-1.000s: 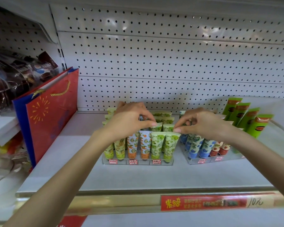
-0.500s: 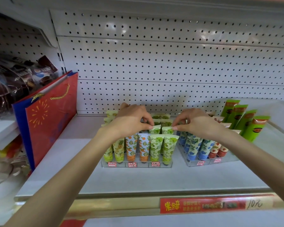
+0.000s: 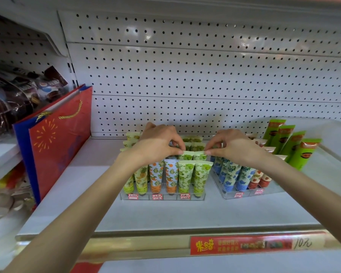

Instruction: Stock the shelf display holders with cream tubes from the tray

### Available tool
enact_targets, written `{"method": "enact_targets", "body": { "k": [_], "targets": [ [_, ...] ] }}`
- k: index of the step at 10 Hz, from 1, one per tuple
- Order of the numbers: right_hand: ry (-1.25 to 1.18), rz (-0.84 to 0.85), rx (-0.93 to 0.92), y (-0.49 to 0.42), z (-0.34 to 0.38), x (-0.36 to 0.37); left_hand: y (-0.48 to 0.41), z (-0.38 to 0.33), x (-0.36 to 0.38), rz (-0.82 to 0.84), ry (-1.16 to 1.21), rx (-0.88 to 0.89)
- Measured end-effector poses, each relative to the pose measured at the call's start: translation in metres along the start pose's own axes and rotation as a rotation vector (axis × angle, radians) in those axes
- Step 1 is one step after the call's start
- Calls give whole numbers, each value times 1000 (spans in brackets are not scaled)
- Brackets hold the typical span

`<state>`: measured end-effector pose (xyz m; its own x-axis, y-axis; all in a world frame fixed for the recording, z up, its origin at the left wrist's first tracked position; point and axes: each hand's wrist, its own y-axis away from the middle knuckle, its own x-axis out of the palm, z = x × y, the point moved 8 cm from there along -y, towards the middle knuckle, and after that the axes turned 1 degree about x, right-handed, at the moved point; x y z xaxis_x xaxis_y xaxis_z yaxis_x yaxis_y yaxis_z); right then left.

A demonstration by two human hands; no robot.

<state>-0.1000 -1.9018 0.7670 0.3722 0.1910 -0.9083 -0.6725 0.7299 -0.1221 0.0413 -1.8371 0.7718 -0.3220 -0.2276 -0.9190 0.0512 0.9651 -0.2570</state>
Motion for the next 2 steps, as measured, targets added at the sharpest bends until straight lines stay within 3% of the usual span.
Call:
{"method": "enact_targets", "body": {
  "k": [2],
  "targets": [
    [-85, -3, 92, -2, -3, -9, 1, 8, -14, -37, 17, -31]
  ]
}}
